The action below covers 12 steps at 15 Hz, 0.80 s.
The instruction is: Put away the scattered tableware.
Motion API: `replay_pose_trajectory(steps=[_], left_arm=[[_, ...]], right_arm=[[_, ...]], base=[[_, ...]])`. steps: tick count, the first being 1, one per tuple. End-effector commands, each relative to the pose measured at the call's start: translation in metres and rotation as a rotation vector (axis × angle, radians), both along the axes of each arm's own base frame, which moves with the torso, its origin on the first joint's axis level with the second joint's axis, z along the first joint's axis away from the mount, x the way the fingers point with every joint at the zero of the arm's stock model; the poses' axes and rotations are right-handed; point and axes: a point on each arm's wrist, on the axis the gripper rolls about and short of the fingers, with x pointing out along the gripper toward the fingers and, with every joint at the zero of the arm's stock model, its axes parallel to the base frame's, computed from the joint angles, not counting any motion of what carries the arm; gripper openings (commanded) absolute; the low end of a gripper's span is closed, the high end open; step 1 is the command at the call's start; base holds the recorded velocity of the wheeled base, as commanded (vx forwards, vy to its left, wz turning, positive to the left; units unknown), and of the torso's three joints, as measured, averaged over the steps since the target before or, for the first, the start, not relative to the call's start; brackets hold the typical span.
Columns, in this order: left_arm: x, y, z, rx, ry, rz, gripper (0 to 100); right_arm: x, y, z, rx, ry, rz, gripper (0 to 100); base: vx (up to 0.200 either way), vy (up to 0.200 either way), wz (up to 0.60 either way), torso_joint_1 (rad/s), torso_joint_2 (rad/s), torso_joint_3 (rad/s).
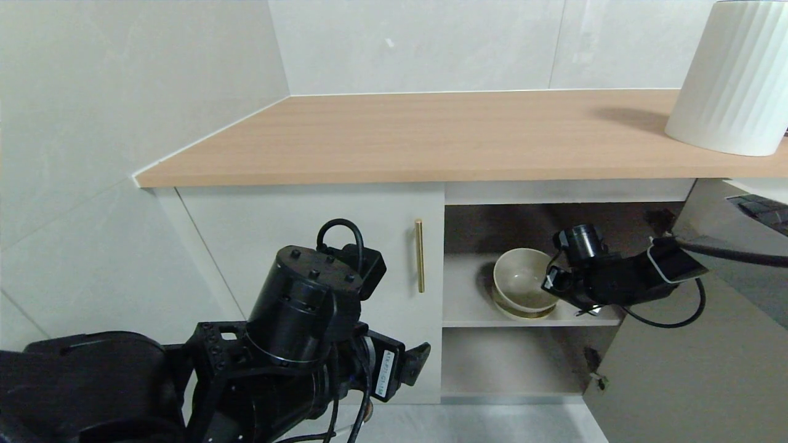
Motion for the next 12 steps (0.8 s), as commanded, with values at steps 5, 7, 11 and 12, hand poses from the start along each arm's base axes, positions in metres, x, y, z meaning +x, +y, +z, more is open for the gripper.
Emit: replay_pose_trajectory(steps=[5, 7, 11, 12], left_arm=[[0.000, 0.000, -0.002, 0.004, 0.004, 0.000, 100], [0.000, 0.000, -0.002, 0.003, 0.004, 0.002, 100], [0.000, 0.000, -0.002, 0.003, 0.004, 0.002, 100], [0.000, -0.001, -0.002, 0.004, 0.005, 0.001, 100]], right_arm=[[0.017, -0.004, -0.014, -0.004, -0.005, -0.022, 0], [0.021, -0.007, -0.013, -0.002, -0.016, -0.030, 0], [0.024, -0.006, -0.006, 0.013, -0.041, -0.038, 0], [0.017, -0.006, 0.005, 0.020, -0.051, -0.032, 0]], base=[[0.000, 0.000, 0.00, 0.000, 0.00, 0.000], [0.000, 0.000, 0.00, 0.000, 0.00, 0.000], [0.000, 0.000, 0.00, 0.000, 0.00, 0.000], [0.000, 0.000, 0.00, 0.000, 0.00, 0.000]])
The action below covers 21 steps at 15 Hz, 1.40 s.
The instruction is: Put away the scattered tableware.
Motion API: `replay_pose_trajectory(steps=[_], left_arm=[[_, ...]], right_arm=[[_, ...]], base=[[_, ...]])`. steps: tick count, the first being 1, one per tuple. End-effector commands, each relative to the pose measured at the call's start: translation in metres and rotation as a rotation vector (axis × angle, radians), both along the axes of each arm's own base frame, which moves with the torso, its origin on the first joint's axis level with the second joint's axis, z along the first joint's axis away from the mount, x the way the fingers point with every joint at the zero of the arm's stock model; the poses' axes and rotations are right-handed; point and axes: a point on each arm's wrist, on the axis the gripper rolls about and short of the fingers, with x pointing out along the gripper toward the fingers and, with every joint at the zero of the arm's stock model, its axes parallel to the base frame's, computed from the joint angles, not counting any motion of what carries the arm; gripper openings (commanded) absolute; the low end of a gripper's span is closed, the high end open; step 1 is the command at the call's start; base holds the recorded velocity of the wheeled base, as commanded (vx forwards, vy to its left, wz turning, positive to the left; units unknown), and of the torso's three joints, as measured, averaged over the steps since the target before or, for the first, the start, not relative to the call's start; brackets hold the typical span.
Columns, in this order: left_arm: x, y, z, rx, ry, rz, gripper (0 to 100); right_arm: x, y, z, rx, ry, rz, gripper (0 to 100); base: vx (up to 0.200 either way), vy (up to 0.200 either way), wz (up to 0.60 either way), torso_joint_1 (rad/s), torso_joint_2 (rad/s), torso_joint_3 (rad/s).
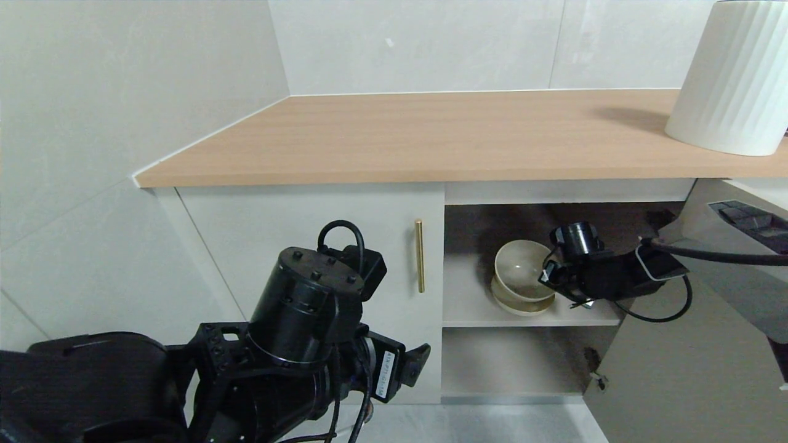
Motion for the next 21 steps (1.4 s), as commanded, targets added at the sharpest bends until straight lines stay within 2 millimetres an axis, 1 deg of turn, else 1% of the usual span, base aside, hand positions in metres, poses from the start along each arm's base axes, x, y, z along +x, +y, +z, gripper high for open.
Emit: replay_pose_trajectory(steps=[1, 2, 3, 8, 14, 15, 17, 21], left_arm=[[0.000, 0.000, -0.001, 0.001, 0.002, 0.000, 100], [0.000, 0.000, -0.001, 0.001, 0.001, 0.001, 100], [0.000, 0.000, 0.000, 0.000, 0.000, 0.001, 100], [0.000, 0.000, 0.000, 0.000, 0.000, 0.001, 100], [0.000, 0.000, 0.001, -0.002, -0.002, 0.001, 100], [0.000, 0.000, 0.001, -0.002, -0.002, 0.001, 100], [0.000, 0.001, 0.001, -0.002, -0.002, 0.003, 100], [0.000, 0.001, 0.001, -0.004, -0.002, 0.004, 100]], right_arm=[[-0.005, 0.000, 0.012, 0.007, -0.014, 0.005, 0], [-0.016, 0.005, 0.024, 0.014, -0.021, 0.026, 0], [-0.018, 0.007, 0.025, 0.014, -0.021, 0.030, 0], [-0.022, 0.009, 0.022, 0.012, -0.005, 0.040, 0], [-0.021, 0.009, 0.018, 0.009, 0.006, 0.041, 0], [-0.021, 0.009, 0.017, 0.008, 0.007, 0.041, 100], [-0.021, 0.009, 0.016, 0.008, 0.010, 0.041, 100], [-0.029, 0.020, 0.018, 0.006, 0.018, 0.071, 100]], base=[[0.000, 0.000, 0.00, 0.000, 0.00, 0.000], [0.000, 0.000, 0.00, 0.000, 0.00, 0.000], [0.000, 0.000, 0.00, 0.000, 0.00, 0.000], [0.000, 0.000, 0.00, 0.000, 0.00, 0.000], [0.000, 0.000, 0.00, 0.000, 0.00, 0.000], [0.000, 0.000, 0.00, 0.000, 0.00, 0.000], [0.000, 0.000, 0.00, 0.000, 0.00, 0.000], [0.000, 0.000, 0.00, 0.000, 0.00, 0.000]])
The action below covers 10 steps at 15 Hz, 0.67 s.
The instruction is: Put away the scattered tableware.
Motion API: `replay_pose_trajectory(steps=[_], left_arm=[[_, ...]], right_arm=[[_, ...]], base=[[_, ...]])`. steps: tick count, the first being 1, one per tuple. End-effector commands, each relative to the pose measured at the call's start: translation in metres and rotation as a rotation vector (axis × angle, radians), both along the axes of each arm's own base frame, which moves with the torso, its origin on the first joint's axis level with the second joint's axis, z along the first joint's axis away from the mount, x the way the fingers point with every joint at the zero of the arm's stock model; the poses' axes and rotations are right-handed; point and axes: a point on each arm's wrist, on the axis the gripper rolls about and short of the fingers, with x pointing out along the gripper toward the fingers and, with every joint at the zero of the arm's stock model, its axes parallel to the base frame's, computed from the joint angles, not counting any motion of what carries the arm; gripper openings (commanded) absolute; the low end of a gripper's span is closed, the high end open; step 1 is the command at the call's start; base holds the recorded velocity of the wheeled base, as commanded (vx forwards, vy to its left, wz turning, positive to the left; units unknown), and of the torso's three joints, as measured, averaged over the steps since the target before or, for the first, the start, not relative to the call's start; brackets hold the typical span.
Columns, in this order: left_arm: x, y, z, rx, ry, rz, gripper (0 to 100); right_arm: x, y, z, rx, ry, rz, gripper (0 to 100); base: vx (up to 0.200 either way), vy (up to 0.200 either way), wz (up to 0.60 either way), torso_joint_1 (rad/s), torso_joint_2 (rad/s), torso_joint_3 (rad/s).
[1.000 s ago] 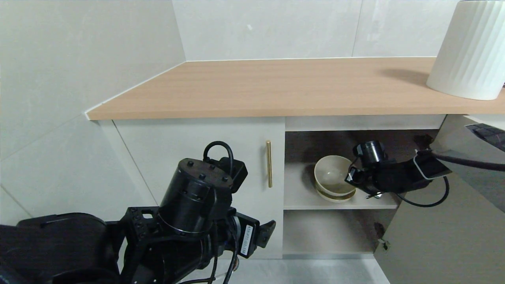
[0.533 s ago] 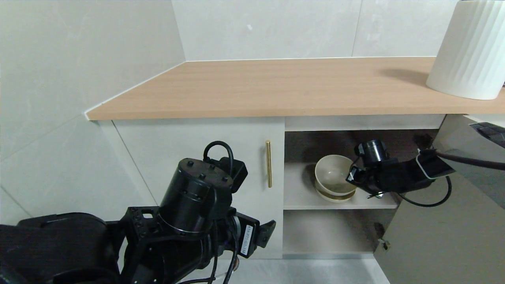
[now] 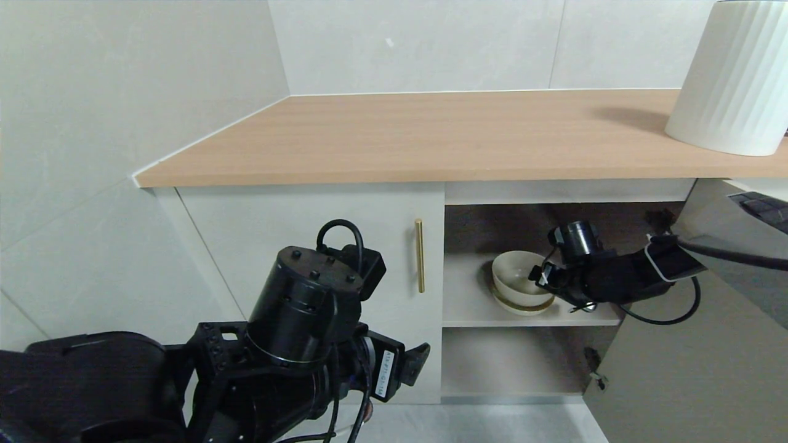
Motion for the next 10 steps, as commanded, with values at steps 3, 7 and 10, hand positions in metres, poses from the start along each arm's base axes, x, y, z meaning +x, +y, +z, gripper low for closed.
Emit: replay_pose_trajectory(steps=[3, 7, 10], left_arm=[[0.001, 0.014, 0.013, -0.043, -0.026, 0.043, 100], [-0.015, 0.053, 0.032, -0.101, -0.078, 0.106, 100], [-0.020, 0.078, 0.037, -0.119, -0.105, 0.170, 100]], right_arm=[[-0.042, 0.008, 0.031, 0.062, 0.025, 0.133, 100], [-0.130, 0.002, 0.105, 0.055, 0.091, 0.385, 100], [-0.187, 0.005, 0.141, 0.039, 0.099, 0.486, 100]], base=[[0.000, 0.000, 0.00, 0.000, 0.00, 0.000], [0.000, 0.000, 0.00, 0.000, 0.00, 0.000], [0.000, 0.000, 0.00, 0.000, 0.00, 0.000]])
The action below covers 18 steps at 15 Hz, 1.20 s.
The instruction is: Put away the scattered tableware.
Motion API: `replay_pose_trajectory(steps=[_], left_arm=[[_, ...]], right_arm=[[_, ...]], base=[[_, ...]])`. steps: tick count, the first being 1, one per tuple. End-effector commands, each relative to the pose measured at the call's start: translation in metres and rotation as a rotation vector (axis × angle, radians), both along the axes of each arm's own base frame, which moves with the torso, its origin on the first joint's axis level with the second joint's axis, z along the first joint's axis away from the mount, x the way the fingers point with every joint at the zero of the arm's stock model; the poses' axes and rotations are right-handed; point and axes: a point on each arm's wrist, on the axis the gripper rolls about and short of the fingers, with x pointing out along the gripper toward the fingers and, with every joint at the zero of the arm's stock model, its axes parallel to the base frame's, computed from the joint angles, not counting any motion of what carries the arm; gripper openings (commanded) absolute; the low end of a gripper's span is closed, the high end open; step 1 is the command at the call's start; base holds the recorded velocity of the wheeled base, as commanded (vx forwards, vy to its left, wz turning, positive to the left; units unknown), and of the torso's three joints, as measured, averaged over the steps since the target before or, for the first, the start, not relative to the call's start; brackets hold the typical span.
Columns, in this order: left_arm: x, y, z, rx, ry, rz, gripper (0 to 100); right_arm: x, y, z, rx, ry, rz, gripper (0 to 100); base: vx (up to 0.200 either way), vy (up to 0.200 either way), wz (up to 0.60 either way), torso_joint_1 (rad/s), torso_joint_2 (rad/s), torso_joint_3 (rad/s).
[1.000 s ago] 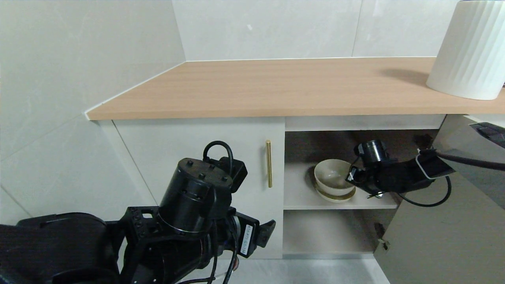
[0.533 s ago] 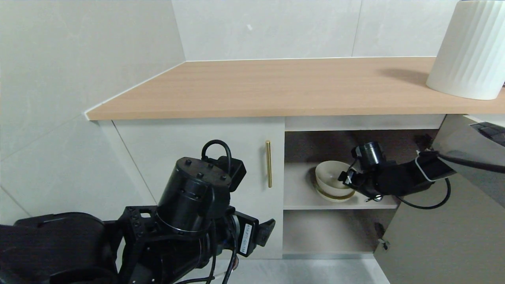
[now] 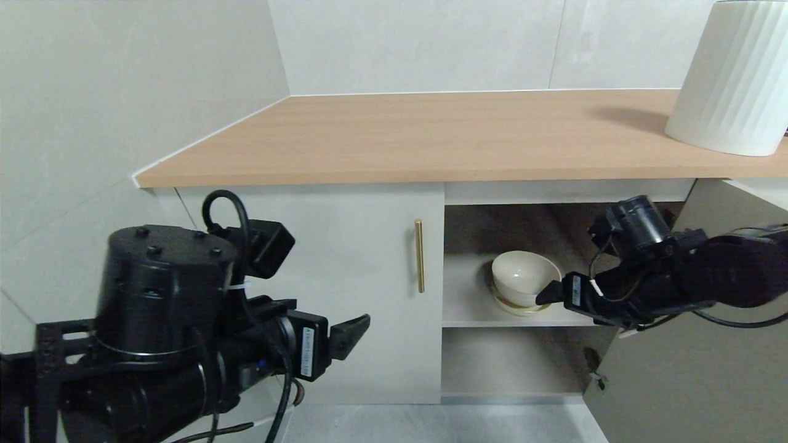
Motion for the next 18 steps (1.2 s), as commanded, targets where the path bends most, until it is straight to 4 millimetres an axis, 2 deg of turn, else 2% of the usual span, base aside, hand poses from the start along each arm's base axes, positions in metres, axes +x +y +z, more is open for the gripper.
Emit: replay_pose_trajectory(steps=[1, 3, 5, 9, 18], left_arm=[[-0.007, 0.024, 0.007, -0.028, -0.030, 0.057, 100], [-0.008, 0.034, -0.003, -0.012, -0.002, 0.088, 100], [-0.011, 0.035, -0.009, 0.003, 0.014, 0.088, 100], [-0.007, 0.033, -0.013, 0.015, 0.031, 0.089, 100], [-0.006, 0.032, -0.016, 0.022, 0.039, 0.090, 100]], right_arm=[[-0.079, -0.007, 0.055, 0.023, -0.080, 0.138, 100], [-0.110, -0.014, 0.066, 0.006, -0.085, 0.204, 100], [-0.124, -0.010, 0.068, -0.006, -0.096, 0.266, 100], [-0.127, -0.011, 0.068, -0.018, -0.090, 0.278, 100], [-0.130, -0.006, 0.055, -0.049, -0.046, 0.327, 100]], base=[[0.000, 0.000, 0.00, 0.000, 0.00, 0.000], [0.000, 0.000, 0.00, 0.000, 0.00, 0.000], [0.000, 0.000, 0.00, 0.000, 0.00, 0.000], [0.000, 0.000, 0.00, 0.000, 0.00, 0.000], [-0.200, 0.000, 0.00, 0.000, 0.00, 0.002]])
